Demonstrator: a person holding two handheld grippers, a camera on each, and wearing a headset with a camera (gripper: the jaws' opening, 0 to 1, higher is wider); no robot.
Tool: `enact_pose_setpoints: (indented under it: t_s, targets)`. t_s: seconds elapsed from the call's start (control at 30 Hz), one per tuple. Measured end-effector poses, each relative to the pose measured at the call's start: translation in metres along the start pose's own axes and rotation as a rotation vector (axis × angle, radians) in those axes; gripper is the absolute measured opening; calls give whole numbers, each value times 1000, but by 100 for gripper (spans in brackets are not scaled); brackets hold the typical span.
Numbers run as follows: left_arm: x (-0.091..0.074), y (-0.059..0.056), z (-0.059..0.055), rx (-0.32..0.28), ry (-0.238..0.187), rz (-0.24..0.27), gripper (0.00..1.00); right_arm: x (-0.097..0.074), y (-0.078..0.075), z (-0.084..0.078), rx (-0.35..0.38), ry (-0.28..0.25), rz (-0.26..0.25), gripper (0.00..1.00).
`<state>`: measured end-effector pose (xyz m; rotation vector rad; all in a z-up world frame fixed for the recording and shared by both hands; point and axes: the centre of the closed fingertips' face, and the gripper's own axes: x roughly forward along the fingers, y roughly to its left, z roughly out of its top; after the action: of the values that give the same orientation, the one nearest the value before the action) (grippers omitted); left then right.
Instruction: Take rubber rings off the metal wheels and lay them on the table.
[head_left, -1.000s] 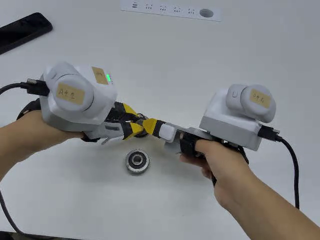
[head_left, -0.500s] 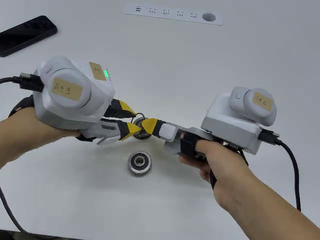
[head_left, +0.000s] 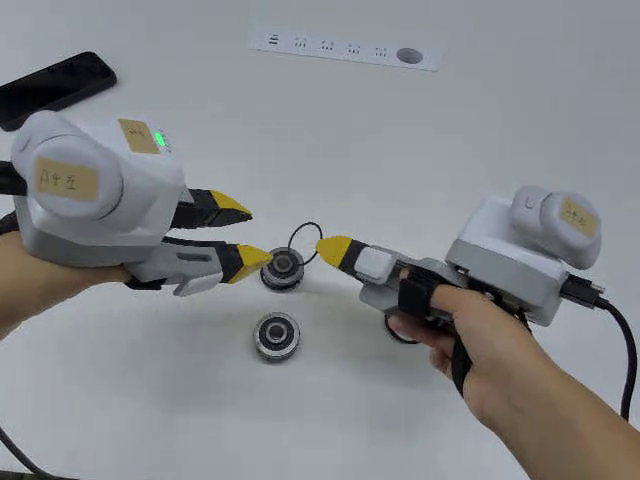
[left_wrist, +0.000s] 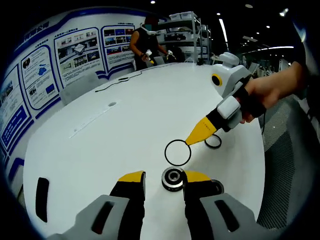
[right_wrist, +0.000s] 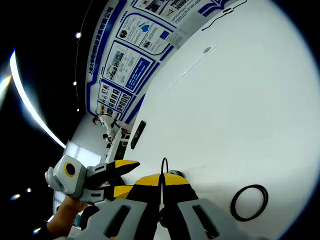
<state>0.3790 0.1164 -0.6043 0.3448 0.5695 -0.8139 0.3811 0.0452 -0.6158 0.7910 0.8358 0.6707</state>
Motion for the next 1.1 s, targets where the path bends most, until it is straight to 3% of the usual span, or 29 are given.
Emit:
enact_pose_setpoints:
  t_s: [0.1,0.17,0.47,1.1]
  targets:
    - [-1,0,3,-2,-11,5,32,-9,-9,2,29,-14,-20,2]
    - [0,-1,7,-50,-40,3,33,-15,-16,3,45,-26,-31,2]
    - [0,-6,6,-46,-42,8,37,-38,-44,-4,94,-44,-95,2]
    - [-7,-14,3,-51,-42,4,36,-78,-79,-18,177,-66,-178,2]
